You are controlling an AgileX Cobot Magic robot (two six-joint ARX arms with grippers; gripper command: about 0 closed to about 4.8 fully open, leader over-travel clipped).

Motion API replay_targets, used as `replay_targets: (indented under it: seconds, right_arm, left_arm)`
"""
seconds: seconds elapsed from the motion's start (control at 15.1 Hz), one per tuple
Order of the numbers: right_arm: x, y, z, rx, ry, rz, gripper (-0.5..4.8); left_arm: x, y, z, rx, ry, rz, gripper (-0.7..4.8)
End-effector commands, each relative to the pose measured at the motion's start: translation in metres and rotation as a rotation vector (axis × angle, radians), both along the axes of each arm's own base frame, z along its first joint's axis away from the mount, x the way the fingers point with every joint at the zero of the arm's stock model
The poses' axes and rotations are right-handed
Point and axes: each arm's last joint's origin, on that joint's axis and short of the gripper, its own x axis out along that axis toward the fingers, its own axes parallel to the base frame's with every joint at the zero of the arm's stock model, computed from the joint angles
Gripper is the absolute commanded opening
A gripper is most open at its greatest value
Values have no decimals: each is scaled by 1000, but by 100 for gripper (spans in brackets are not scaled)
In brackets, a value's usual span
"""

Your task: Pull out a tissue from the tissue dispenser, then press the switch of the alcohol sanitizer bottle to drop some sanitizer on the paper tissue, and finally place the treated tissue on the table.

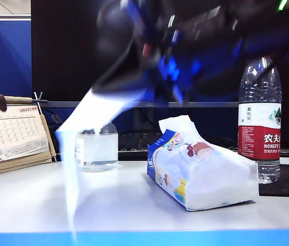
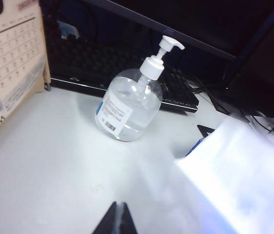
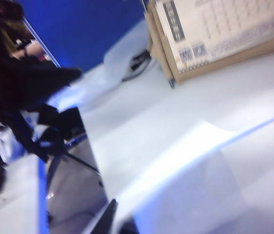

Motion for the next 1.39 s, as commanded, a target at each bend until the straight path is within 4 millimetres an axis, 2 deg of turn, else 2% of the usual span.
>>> replay_targets:
  seconds: [0.07,0.46,0.66,0.86,1.19,1.26,1.32,1.39]
  right_arm:
    - [5,6,-13,-13,-14,5,-2]
    - [8,9,0,84,-108,5,-1]
    - [20,20,13,111,-144,6,-1]
    - [31,31,12,107,-158,8,-1]
    - [35,28,9,83,-174,-31,6]
    - [37,26,7,57,-164,-83,157]
    - [40,23,5,32,-149,-119,377]
    - [42,21,4,21,-141,-129,421]
  left_arm:
    - [0,0,-1,37,-5,-10,-5]
    - [0,0,-1,38,-6,-11,-5]
    - [0,-1,-1,27,-2,-24,-5]
    - [-1,-1,-1,22,0,-27,-5]
    - [-1,-1,-1,24,-1,-28,-5]
    - [-1,-1,-1,26,-2,-28,-5]
    - [-1,-1,-1,28,-3,-31,-5]
    - [-1,-1,-1,29,-4,-32,-5]
